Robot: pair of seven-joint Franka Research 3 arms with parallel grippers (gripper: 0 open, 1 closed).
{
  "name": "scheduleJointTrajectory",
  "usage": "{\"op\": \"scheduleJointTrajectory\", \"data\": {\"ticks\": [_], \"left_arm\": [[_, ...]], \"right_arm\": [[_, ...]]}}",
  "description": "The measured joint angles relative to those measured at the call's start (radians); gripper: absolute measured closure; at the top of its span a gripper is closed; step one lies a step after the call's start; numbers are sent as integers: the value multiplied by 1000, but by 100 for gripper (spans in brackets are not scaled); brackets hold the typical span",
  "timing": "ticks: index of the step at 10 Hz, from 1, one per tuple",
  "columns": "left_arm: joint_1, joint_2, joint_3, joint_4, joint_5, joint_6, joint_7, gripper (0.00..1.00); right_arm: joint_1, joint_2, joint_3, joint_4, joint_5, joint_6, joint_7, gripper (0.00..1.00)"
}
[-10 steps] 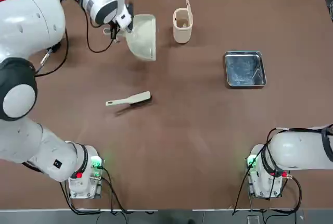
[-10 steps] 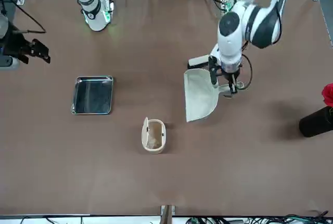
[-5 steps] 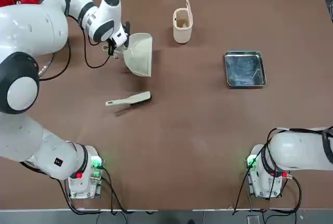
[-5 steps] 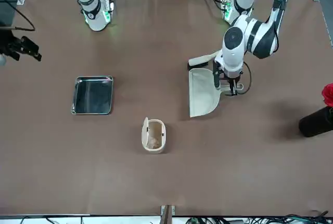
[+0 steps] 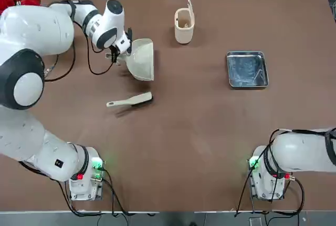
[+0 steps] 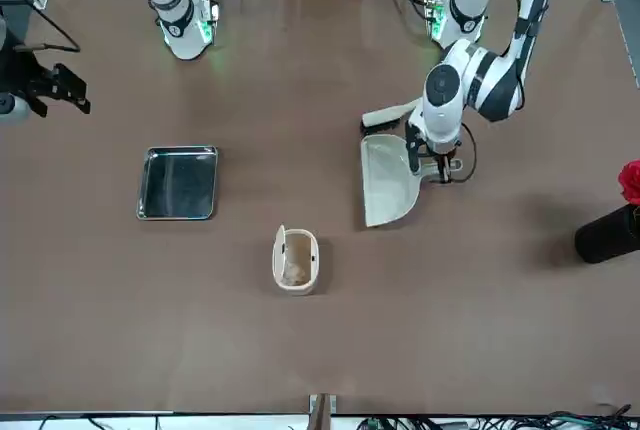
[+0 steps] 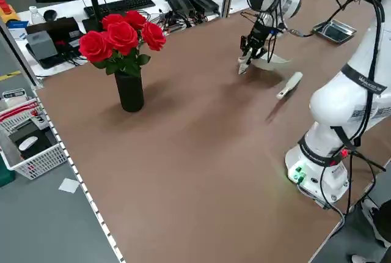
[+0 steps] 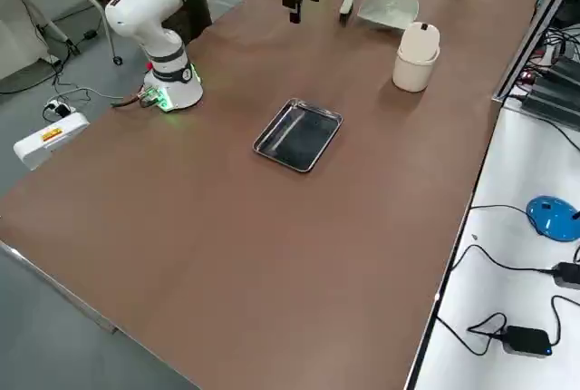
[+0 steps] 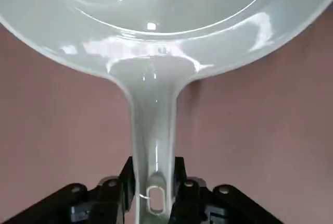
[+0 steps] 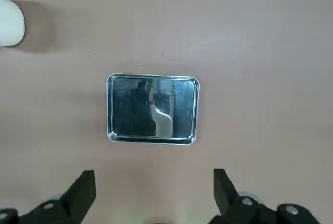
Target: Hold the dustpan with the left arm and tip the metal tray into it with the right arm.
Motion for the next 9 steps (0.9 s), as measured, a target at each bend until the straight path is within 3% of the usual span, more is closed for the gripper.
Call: {"op": "scheduleJointTrajectory", "data": {"ticks": [9], "left_arm": [[-17,38,-6,-38,0,2,-96,67]], "right_arm": [[-1,-10,-3,11,0,0,0,0]]}}
